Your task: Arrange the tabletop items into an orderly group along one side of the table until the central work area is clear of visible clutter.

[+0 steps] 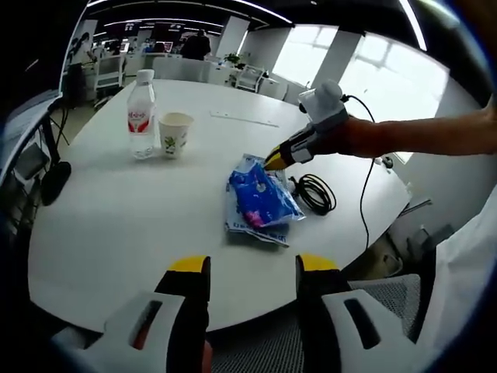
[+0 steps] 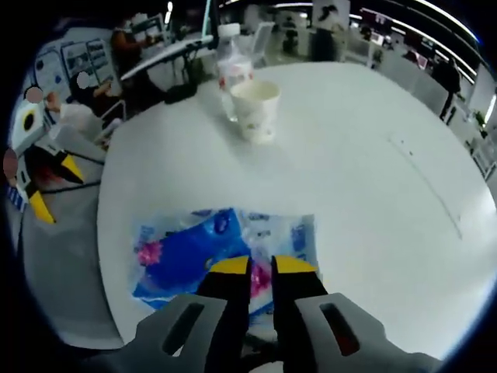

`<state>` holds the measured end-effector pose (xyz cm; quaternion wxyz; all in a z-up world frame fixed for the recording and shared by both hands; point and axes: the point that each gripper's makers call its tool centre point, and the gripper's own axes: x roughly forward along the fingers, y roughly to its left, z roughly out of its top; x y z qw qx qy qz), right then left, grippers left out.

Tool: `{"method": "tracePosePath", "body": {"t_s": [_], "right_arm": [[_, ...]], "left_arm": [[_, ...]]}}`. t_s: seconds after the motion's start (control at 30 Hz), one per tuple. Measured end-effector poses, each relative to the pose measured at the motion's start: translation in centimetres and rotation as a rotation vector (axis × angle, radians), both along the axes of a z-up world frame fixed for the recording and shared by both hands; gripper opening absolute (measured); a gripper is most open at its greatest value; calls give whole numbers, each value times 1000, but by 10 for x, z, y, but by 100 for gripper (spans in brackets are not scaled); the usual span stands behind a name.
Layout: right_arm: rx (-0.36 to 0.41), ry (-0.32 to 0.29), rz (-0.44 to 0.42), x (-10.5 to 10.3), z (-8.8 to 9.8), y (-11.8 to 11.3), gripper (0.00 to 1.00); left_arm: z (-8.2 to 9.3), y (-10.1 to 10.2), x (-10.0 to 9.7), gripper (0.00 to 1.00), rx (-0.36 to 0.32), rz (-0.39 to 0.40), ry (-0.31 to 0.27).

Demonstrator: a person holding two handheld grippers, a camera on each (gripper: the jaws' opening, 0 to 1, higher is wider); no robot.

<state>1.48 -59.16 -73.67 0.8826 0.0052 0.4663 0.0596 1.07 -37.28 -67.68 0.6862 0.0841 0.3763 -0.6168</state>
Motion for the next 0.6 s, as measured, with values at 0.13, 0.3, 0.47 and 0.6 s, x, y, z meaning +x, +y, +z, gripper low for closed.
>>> {"method": "tracePosePath", "body": {"t_s": [0.13,0.3,0.47,0.6], "right_arm": [[-2,6,-18,-8,0,1,6],[49,-12,-207,-20,1,-5,5],[93,-32,-329,-34,0,-5,5],[76,-30,-336,-43,1,2,2]], "left_arm": [[-1,-2,-1,42,-1,-1,8],[-4,-7,-3,41,-6,19,37],[-5,-13,-7,41,-7,11,53],[-8,-18,-10,41,-2,-3,59]]}}
